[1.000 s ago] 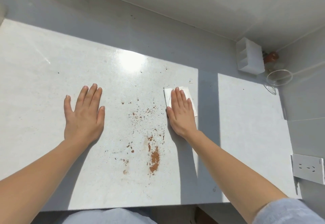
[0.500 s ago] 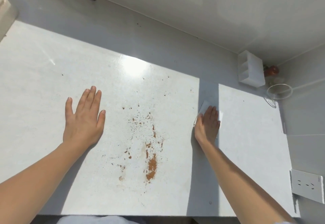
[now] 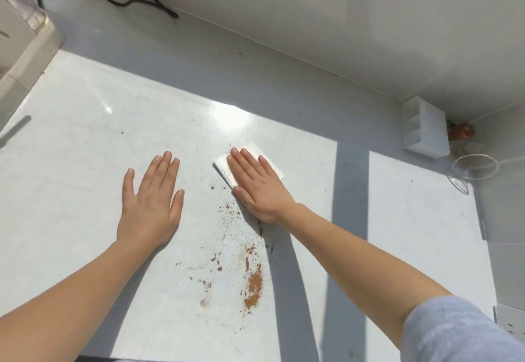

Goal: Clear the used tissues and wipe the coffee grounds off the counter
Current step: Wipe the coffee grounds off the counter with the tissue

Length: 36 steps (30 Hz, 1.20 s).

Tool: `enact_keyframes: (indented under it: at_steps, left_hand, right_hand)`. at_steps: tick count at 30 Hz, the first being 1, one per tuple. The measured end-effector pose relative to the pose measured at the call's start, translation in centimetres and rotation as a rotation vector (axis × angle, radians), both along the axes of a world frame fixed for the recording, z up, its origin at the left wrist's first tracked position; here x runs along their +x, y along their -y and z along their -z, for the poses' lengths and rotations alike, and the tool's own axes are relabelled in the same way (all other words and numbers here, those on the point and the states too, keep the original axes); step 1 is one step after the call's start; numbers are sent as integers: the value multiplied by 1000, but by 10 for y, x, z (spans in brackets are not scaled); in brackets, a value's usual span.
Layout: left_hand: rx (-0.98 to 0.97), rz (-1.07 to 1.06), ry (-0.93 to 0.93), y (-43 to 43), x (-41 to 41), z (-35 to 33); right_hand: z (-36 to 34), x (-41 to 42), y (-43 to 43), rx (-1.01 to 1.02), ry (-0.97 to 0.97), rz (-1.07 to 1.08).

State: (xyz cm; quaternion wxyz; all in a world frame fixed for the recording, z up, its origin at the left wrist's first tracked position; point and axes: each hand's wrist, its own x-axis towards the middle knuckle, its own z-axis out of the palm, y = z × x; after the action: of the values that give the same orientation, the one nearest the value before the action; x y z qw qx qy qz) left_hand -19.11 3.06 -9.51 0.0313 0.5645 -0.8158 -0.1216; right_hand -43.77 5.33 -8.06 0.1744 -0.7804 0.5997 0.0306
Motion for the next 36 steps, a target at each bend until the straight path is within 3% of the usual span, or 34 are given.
enact_keyframes:
  at_steps: [3,8,12,15,20,23,28,31,36]
  left_hand:
    - [8,-6,-24,-1,0,-1]
    - [13,-17,-36,-1,-2,-1]
    - [18,-19,-49,0,-1,-2]
    - [13,-20,-39,-1,-2,-1]
    - [21,-13,-30,1,-1,-2]
    - [22,-19,-41,1,0,-3]
    - [7,-11,-26,1,1,-5]
    - [9,-11,-21,0,0,-5]
    - [14,-23,-16,1,-2,-4]
  right_hand:
    - [-2,-5,-35,6,42,-34]
    - [1,-67,-61,-76,23,709]
    - [2,-93,-18,-64,16,819]
    - [-1,-94,35,-73,-74,685]
    - [1,-32,88,-35,-66,39]
    - [1,-9,74,-30,-63,-217]
    - [-6,15,3,48,22,-453]
    - [-6,18,-23,87,67,-430]
    - [-18,1,31,127,335,72]
